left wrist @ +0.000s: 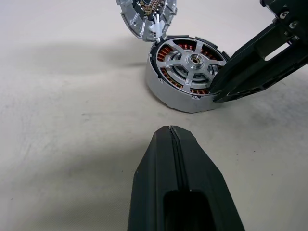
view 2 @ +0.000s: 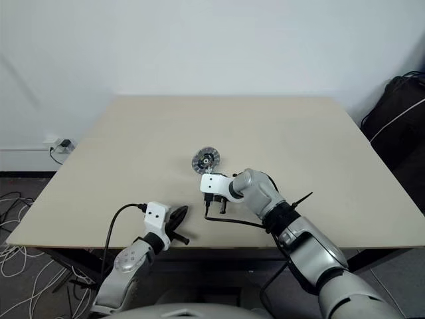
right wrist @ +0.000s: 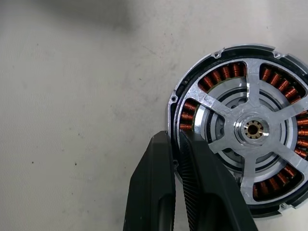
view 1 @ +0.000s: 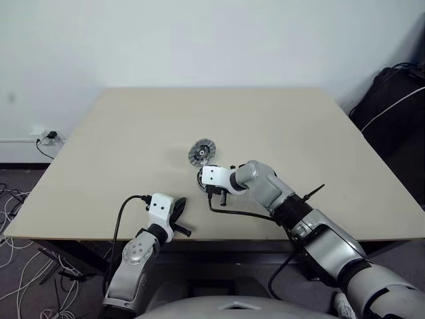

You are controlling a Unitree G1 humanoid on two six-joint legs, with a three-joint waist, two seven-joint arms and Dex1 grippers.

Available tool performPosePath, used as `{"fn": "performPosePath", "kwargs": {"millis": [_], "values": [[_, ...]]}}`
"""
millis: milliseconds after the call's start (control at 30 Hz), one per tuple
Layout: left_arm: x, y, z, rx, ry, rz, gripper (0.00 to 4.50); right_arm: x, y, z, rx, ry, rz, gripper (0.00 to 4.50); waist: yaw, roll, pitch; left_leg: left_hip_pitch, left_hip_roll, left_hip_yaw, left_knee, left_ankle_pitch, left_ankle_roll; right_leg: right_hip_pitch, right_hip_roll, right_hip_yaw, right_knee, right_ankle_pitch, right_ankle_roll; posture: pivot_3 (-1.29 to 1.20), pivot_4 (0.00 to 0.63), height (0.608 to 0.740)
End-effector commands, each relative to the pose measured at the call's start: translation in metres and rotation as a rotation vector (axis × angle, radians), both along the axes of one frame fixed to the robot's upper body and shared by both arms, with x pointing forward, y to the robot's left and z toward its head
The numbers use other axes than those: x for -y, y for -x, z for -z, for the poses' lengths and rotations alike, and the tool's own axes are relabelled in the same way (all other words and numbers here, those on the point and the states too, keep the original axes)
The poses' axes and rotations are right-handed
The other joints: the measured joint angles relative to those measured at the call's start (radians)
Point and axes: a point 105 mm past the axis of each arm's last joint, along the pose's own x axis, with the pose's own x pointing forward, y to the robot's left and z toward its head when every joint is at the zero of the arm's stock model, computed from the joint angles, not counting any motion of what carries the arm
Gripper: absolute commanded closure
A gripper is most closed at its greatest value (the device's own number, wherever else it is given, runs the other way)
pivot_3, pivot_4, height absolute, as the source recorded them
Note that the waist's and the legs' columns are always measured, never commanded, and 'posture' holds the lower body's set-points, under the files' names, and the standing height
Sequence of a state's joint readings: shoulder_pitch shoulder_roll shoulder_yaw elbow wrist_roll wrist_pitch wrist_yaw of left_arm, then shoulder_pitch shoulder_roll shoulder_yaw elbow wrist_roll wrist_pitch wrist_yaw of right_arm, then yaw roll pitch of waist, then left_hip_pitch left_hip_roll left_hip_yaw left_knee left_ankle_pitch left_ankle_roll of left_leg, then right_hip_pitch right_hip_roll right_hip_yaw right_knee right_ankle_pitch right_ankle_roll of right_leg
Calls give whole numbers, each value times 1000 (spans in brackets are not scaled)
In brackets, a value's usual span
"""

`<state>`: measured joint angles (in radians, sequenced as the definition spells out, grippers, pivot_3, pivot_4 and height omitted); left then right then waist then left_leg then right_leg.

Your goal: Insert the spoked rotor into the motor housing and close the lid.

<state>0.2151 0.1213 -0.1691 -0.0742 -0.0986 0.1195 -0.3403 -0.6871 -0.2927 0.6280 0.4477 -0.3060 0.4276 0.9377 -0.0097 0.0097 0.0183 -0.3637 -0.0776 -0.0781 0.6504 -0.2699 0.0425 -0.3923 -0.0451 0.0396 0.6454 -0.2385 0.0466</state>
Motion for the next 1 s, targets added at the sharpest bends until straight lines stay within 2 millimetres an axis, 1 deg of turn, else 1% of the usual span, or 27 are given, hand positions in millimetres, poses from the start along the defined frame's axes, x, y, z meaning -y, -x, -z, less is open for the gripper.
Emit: {"fn": "performPosePath", "kwargs": {"millis": [33, 133, 333, 500, 633, 767, 933, 1000], "values": [[4, -3, -6, 33, 10, 15, 4500, 3, -3, -5, 12, -44, 55, 4484, 0, 0, 0, 0, 0, 0, 0, 0, 0, 0, 0, 0, 0, 0, 0, 0, 0, 740], [5, -2, -6, 31, 13, 19, 4500, 5, -2, -14, 21, -132, 124, 4484, 5, 0, 0, 0, 0, 0, 0, 0, 0, 0, 0, 0, 0, 0, 0, 0, 0, 740], [7, -1, -4, 21, 19, 26, 4500, 18, 17, -31, 59, -259, 270, 4484, 19, 0, 0, -5, 0, -1, 0, -1, 1, -4, -1, 1, -1, 0, 0, 0, 0, 740], [10, 0, -3, 12, 23, 44, 4500, 31, 42, -48, 79, -343, 404, 4484, 30, 0, 0, -14, 0, -1, 2, -1, 1, -12, -1, 2, 0, 0, 0, 0, 0, 740], [13, 0, -2, 6, 25, 58, 4500, 38, 61, -57, 61, -392, 500, 4484, 33, -1, 1, -15, 0, -1, 2, -1, 1, -13, -1, 2, 0, 0, 0, 0, 0, 740], [15, 1, -1, -1, 28, 73, 4500, 46, 72, -57, 20, -428, 666, 4484, 35, -1, 1, -15, 0, -1, 3, -1, 1, -12, -1, 1, 0, 0, 0, 0, 0, 740], [17, 1, 0, -4, 29, 81, 4500, 45, 84, -47, -69, -467, 835, 4484, 37, -1, 1, -15, 0, -1, 4, -1, 1, -12, -1, 1, 0, 0, 1, 0, 0, 740], [17, 1, 0, -5, 29, 83, 4500, 44, 85, -42, -107, -489, 906, 4484, 35, -1, 1, -15, 0, -1, 4, -1, 1, -12, -1, 1, 0, 0, 1, 0, 0, 740]]}}
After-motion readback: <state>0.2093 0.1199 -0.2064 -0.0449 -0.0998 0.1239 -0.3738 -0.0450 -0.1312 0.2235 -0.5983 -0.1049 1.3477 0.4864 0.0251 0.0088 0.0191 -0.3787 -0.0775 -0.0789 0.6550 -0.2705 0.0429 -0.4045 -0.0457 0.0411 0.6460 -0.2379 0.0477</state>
